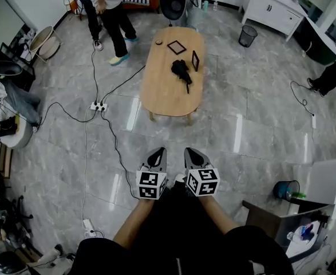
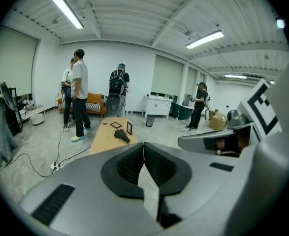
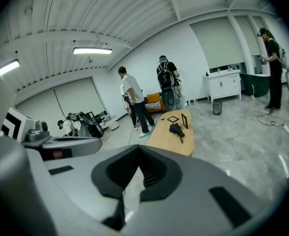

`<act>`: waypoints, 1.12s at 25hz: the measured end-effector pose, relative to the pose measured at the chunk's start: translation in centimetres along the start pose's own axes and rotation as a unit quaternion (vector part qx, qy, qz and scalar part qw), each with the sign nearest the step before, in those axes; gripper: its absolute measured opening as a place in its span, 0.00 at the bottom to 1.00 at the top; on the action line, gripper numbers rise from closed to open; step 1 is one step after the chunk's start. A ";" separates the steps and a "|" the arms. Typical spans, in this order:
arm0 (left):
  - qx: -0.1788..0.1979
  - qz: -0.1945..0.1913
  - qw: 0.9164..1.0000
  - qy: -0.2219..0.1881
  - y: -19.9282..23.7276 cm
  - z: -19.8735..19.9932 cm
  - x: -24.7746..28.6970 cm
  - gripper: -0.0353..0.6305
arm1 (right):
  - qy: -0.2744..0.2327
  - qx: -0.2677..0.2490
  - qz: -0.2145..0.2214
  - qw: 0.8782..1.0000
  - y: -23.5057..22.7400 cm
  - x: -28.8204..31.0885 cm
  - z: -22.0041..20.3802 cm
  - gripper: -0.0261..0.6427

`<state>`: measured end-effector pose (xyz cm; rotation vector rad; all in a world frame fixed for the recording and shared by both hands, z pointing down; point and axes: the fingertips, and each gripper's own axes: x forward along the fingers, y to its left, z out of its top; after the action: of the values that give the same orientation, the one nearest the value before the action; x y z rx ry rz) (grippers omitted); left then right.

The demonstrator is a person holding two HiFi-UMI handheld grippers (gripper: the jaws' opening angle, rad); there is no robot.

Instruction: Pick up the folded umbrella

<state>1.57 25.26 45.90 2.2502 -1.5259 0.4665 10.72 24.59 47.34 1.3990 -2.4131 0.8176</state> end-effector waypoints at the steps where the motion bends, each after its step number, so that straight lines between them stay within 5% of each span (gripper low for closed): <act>1: 0.000 0.002 1.000 0.001 0.1 0.0 0.1 0.08 | 0.002 0.002 0.001 1.000 -0.2 0.1 -0.1 0.06; 28: 0.011 -0.064 0.998 0.024 3.3 3.5 9.9 0.08 | 0.013 0.024 -0.054 0.998 -4.6 7.4 3.8 0.06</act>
<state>2.16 14.46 47.91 2.3187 -1.3510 0.4965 11.08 15.32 49.25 1.5133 -2.2898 0.8671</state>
